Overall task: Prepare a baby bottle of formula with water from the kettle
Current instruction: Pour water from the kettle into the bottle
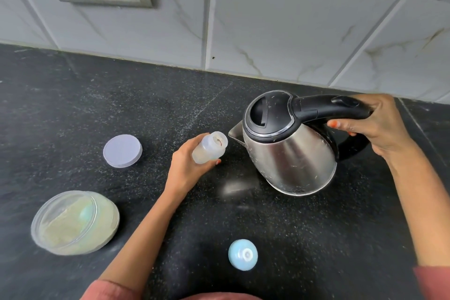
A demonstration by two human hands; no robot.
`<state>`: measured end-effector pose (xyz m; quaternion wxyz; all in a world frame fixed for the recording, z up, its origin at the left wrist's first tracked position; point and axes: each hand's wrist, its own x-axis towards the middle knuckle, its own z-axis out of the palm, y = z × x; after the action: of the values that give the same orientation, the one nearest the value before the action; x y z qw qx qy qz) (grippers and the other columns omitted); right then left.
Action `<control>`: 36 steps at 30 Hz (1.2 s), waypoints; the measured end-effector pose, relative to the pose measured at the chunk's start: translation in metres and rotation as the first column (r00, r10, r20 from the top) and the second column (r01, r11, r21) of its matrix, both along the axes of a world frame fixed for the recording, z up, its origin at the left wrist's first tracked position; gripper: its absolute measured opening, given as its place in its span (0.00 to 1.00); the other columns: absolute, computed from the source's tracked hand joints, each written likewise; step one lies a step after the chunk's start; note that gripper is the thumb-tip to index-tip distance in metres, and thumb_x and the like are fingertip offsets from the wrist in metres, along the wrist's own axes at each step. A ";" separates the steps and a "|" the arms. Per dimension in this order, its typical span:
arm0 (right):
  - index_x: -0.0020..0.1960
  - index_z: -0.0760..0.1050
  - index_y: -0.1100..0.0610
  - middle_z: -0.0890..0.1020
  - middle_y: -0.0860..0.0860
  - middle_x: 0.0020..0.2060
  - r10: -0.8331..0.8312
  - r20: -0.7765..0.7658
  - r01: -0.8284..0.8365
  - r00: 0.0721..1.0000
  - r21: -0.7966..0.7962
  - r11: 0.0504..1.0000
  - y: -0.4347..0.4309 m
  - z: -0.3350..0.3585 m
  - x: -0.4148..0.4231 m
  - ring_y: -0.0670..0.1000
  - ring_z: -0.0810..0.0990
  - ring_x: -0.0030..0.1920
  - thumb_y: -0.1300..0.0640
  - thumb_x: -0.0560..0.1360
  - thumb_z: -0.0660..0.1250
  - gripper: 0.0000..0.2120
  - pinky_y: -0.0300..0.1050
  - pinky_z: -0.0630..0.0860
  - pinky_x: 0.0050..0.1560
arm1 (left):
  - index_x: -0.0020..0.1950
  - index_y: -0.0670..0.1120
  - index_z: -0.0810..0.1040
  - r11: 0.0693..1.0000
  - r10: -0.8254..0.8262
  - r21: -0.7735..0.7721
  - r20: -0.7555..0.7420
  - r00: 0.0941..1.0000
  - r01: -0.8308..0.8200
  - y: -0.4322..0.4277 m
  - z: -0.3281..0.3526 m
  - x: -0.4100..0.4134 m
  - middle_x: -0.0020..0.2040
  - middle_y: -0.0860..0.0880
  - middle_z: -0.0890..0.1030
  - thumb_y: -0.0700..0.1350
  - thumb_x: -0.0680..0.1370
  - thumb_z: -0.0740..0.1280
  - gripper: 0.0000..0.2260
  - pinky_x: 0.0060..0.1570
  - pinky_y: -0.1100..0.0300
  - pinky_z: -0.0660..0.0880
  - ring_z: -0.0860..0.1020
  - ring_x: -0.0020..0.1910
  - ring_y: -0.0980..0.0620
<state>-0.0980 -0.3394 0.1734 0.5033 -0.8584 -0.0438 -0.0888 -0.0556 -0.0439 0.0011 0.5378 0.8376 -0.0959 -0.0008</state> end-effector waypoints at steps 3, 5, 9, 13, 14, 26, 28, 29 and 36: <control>0.37 0.82 0.41 0.80 0.41 0.26 0.002 -0.001 -0.002 1.000 0.000 1.000 0.004 0.003 0.002 0.41 0.73 0.23 0.56 0.55 0.75 0.14 0.31 0.67 0.21 | 0.61 0.50 0.76 1.000 -0.008 0.011 -0.007 1.000 0.008 -0.002 0.000 0.000 0.56 0.55 0.78 0.43 0.64 0.78 0.27 0.49 0.82 0.62 0.73 0.53 0.60; 0.37 0.82 0.41 0.80 0.40 0.26 0.006 -0.005 -0.006 1.000 -0.016 1.000 0.006 0.004 0.004 0.41 0.73 0.23 0.57 0.55 0.74 0.14 0.31 0.67 0.21 | 0.61 0.50 0.76 1.000 -0.010 0.014 -0.009 1.000 0.010 -0.002 0.000 0.000 0.56 0.54 0.79 0.43 0.64 0.78 0.27 0.49 0.82 0.62 0.73 0.53 0.59; 0.36 0.81 0.40 0.80 0.39 0.25 0.032 -0.025 -0.033 0.999 -0.028 0.999 0.011 0.009 0.005 0.40 0.73 0.24 0.58 0.55 0.77 0.15 0.30 0.68 0.22 | 0.62 0.49 0.76 0.999 -0.019 0.029 -0.017 1.000 0.019 -0.001 -0.001 0.000 0.57 0.52 0.79 0.44 0.64 0.78 0.28 0.49 0.76 0.64 0.75 0.54 0.56; 0.37 0.81 0.39 0.81 0.39 0.28 0.036 -0.036 -0.038 0.999 -0.060 0.997 0.015 0.014 0.005 0.40 0.75 0.26 0.50 0.55 0.80 0.13 0.31 0.69 0.23 | 0.61 0.49 0.76 0.999 -0.019 0.025 -0.015 1.000 0.019 0.000 -0.001 -0.001 0.57 0.51 0.80 0.43 0.64 0.79 0.27 0.50 0.77 0.63 0.75 0.54 0.56; 0.37 0.81 0.38 0.81 0.39 0.28 0.029 -0.022 -0.031 0.999 -0.076 0.997 0.014 0.014 0.006 0.40 0.75 0.26 0.56 0.58 0.79 0.15 0.31 0.70 0.23 | 0.61 0.48 0.76 0.999 -0.023 0.025 -0.017 1.000 0.024 -0.001 -0.002 -0.001 0.57 0.51 0.80 0.44 0.64 0.78 0.27 0.51 0.74 0.64 0.75 0.55 0.55; 0.37 0.81 0.37 0.82 0.34 0.30 0.065 -0.057 -0.070 0.996 -0.090 0.994 0.026 0.023 0.009 0.36 0.79 0.32 0.31 0.46 0.74 0.22 0.26 0.72 0.34 | 0.62 0.49 0.76 1.000 -0.027 0.014 -0.014 1.000 0.027 -0.001 0.000 0.000 0.57 0.52 0.79 0.44 0.64 0.78 0.27 0.53 0.70 0.65 0.74 0.55 0.57; 0.37 0.81 0.37 0.82 0.34 0.31 0.059 -0.056 -0.064 0.997 -0.105 0.992 0.026 0.024 0.009 0.36 0.80 0.33 0.31 0.45 0.75 0.23 0.26 0.73 0.36 | 0.62 0.49 0.76 0.999 -0.028 0.014 -0.013 1.000 0.028 0.000 0.000 0.000 0.57 0.52 0.79 0.44 0.64 0.78 0.27 0.52 0.70 0.64 0.73 0.54 0.57; 0.37 0.81 0.37 0.82 0.34 0.31 0.057 -0.056 -0.062 0.997 -0.111 0.992 0.025 0.024 0.009 0.36 0.80 0.33 0.30 0.45 0.74 0.23 0.26 0.73 0.36 | 0.62 0.49 0.76 1.000 -0.028 0.014 -0.012 1.000 0.028 0.000 -0.001 0.000 0.57 0.51 0.79 0.43 0.64 0.78 0.27 0.52 0.71 0.64 0.73 0.54 0.57; 0.37 0.80 0.37 0.82 0.34 0.30 0.051 -0.042 -0.056 0.998 -0.129 0.990 0.024 0.024 0.008 0.36 0.79 0.32 0.30 0.45 0.74 0.22 0.26 0.72 0.35 | 0.62 0.49 0.76 0.999 -0.031 0.014 -0.014 0.999 0.031 0.002 -0.004 0.001 0.58 0.53 0.79 0.44 0.64 0.78 0.28 0.51 0.78 0.62 0.73 0.55 0.58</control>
<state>-0.0901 -0.3155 0.1978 0.4490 -0.8896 -0.0627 -0.0559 -0.0551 -0.0424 -0.0033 0.5323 0.8399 -0.1052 -0.0155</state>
